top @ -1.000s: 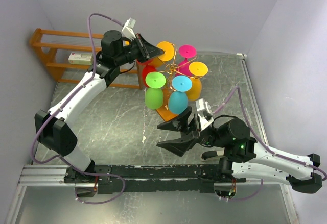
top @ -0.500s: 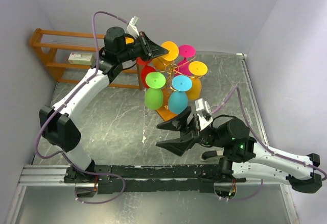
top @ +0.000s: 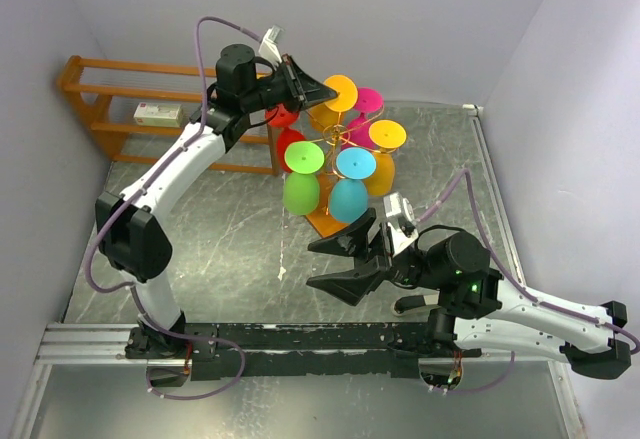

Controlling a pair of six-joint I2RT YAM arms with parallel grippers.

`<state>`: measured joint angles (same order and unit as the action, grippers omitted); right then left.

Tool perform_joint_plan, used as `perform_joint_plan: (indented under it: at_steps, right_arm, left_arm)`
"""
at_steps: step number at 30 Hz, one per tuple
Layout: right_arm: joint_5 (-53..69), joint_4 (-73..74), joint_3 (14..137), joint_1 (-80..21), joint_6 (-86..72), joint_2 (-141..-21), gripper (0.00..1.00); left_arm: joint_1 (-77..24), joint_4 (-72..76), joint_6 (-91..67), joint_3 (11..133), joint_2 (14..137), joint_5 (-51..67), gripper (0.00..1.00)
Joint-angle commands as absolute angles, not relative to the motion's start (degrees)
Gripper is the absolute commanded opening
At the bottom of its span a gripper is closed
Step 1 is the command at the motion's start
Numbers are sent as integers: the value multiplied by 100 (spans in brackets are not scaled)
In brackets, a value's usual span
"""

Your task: Place the wine glass upside down on the wine glass rack

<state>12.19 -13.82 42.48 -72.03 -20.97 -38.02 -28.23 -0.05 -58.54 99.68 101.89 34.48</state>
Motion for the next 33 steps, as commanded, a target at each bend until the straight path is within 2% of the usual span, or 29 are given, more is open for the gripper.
perform_joint_plan:
  at_steps: [1,18,33]
  right_arm:
    - [1143,-1398,4250,-7226,-2080,-3726,63]
    - [1091,-1380,4221,-7225,-2097,-3679,63]
    - [1085,-1371,4195,-7225,-2120,-3633,63]
  left_arm:
    - [-2821,-44,-5882,10452,10382,3568,7]
    - [-2815,-1062,-5634,11169,10730,2758,7]
    - [-2755,-1178,-5572,11257,10788,2692,7]
